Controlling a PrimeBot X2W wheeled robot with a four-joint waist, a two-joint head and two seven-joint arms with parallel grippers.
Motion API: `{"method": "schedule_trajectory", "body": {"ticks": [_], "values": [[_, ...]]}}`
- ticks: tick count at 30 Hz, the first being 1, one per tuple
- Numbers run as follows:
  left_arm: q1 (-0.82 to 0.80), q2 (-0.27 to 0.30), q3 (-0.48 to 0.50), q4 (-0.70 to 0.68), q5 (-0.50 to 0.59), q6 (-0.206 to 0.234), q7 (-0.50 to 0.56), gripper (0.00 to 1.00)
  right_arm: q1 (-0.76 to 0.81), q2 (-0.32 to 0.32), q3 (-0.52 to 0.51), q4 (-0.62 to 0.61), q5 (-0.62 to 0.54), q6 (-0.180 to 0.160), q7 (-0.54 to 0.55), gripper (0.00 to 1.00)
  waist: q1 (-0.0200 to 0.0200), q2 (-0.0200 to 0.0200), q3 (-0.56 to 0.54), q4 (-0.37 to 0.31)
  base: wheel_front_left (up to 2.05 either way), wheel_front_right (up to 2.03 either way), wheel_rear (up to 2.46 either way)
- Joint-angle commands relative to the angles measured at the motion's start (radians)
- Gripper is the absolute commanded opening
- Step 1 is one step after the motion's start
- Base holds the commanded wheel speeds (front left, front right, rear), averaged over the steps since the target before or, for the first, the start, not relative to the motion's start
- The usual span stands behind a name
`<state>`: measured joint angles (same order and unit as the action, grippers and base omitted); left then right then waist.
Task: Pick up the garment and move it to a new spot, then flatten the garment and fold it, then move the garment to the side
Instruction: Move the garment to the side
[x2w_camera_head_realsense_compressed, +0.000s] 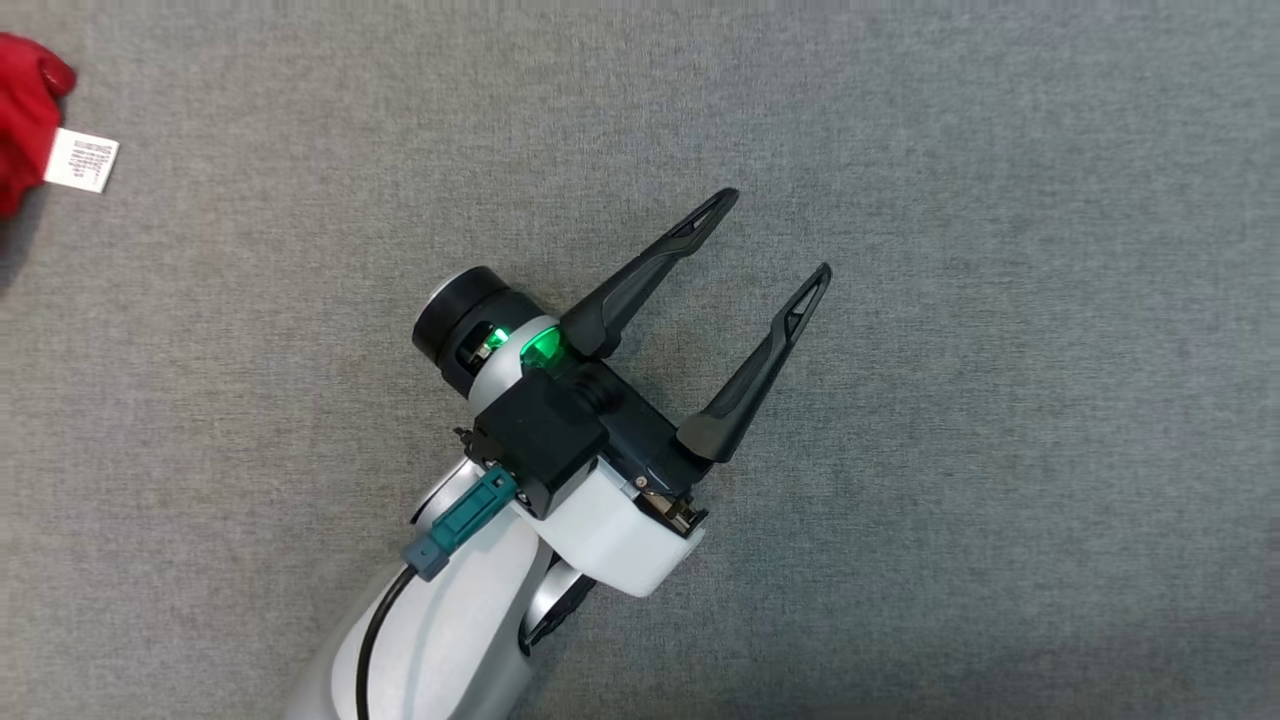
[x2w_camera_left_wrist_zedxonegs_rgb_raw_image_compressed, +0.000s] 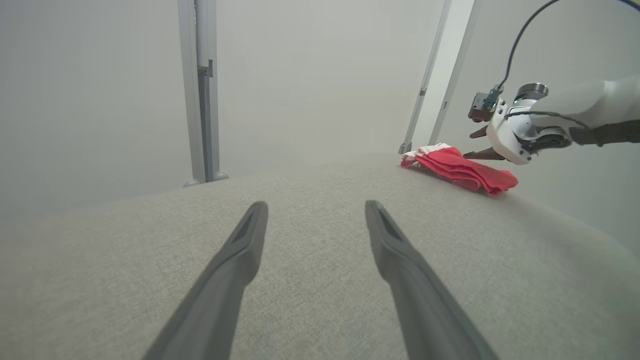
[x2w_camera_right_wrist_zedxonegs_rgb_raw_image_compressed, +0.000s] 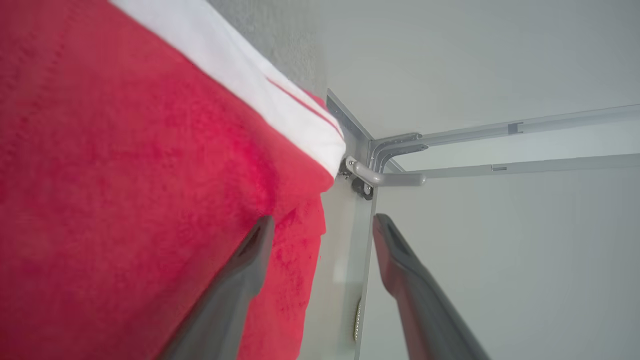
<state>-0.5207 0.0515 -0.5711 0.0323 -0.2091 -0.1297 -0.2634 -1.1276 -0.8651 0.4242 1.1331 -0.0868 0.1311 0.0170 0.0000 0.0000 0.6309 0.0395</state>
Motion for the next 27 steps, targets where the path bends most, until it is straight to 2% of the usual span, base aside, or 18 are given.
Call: {"method": "schedule_trajectory", "body": {"ticks": [1, 8, 14, 16, 22, 27], "values": [[0.007, 0.002, 0.005, 0.002, -0.003, -0.001, -0.001, 1.00, 0.015, 0.006, -0.013, -0.009, -0.010, -0.001, -0.007, 1.00, 0.0000, 0.0000, -0.028, -0.001, 0.00, 0.00, 0.00], [0.077, 0.001, 0.048, 0.011, -0.014, -0.001, -0.001, 1.00, 0.113, 0.159, -0.171, -0.106, -0.079, -0.001, -0.077, 1.00, 0.0000, 0.0000, -0.167, -0.001, 0.00, 0.00, 0.00], [0.164, 0.001, 0.136, 0.018, -0.021, -0.001, -0.001, 1.00, 0.231, 0.330, -0.305, -0.178, -0.068, -0.001, -0.196, 1.00, 0.0000, 0.0000, -0.304, 0.015, 0.00, 0.00, 0.00], [0.195, 0.001, 0.177, 0.023, -0.019, -0.001, -0.001, 1.00, 0.278, 0.406, -0.336, -0.197, -0.042, 0.000, -0.235, 1.00, 0.0000, 0.0000, -0.350, 0.020, 0.00, 0.00, 0.00], [0.281, 0.001, 0.303, 0.039, 0.006, 0.002, -0.001, 1.00, 0.413, 0.562, -0.323, -0.306, 0.036, 0.000, -0.281, 1.00, 0.0000, 0.0000, -0.453, 0.035, 0.00, 0.00, 0.00], [0.337, 0.001, 0.381, 0.057, 0.019, 0.007, -0.001, 1.00, 0.564, 0.632, -0.289, -0.491, 0.123, 0.000, -0.281, 1.00, 0.0000, 0.0000, -0.506, 0.057, 0.00, 0.00, 0.00]]}}
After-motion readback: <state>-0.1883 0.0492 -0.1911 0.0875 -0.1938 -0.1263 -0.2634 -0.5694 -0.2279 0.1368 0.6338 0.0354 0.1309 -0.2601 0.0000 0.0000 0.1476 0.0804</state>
